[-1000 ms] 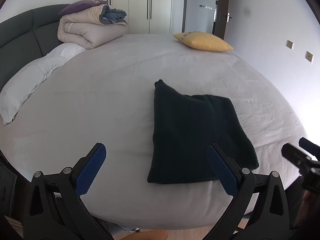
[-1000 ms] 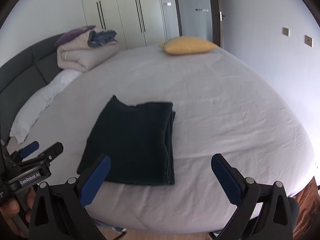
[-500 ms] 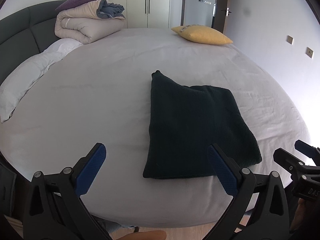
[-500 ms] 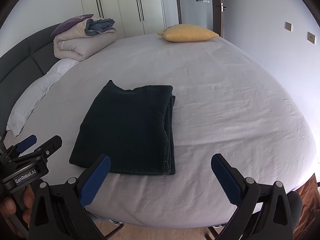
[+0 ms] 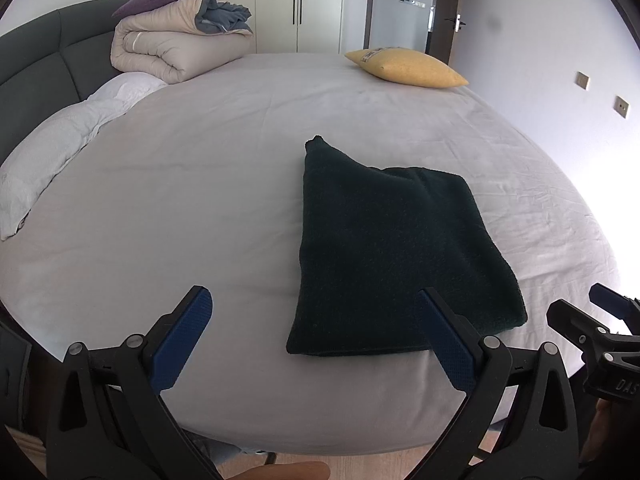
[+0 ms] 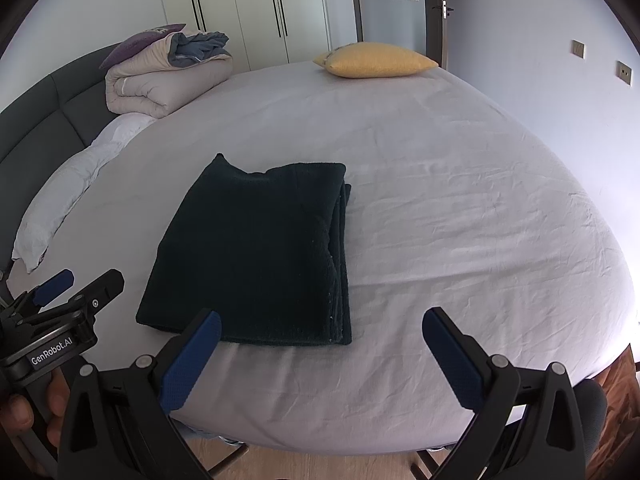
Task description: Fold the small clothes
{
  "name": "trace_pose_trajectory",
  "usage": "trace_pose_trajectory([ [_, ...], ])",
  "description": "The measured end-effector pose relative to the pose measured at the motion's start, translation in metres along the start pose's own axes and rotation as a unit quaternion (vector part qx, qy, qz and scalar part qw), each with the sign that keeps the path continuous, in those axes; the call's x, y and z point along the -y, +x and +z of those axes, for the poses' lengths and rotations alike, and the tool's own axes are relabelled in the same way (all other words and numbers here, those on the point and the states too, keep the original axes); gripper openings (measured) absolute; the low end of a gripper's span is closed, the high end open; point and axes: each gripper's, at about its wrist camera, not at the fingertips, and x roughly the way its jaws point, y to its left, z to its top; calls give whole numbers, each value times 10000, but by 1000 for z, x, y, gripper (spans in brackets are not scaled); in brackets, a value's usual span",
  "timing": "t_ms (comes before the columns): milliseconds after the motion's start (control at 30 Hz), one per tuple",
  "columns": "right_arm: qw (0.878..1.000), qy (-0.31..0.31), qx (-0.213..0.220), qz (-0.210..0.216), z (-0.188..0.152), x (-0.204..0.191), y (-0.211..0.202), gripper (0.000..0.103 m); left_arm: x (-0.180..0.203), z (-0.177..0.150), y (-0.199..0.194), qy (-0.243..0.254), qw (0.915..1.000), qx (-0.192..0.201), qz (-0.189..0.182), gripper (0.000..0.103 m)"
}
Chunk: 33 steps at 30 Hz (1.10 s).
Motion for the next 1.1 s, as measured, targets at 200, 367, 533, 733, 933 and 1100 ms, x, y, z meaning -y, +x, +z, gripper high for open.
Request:
trace_pose_trajectory([
  [200, 10000, -6, -10, -4, -1, -1, 0, 103, 0, -1, 1, -12, 10000, -6, -9, 103],
  [367, 10000, -1, -13, -9, -1, -1, 1, 103, 0, -1, 1, -12, 10000, -10, -6, 103],
  [533, 10000, 2, -16, -7, -2, -1, 1, 103, 0, -3, 3, -26, 10000, -31, -8, 103],
  [733, 10000, 4, -19, -2, -2, -1, 1, 103, 0, -3, 5, -36, 10000, -49, -19, 103],
  [933, 10000, 7, -22, -5, -2, -1, 1, 103, 0, -4, 6, -33, 10000, -71, -30, 103],
  [1100, 10000, 14, -29, -3, -5, -3, 1, 103, 2, -5, 6, -35, 10000, -83, -27, 103],
])
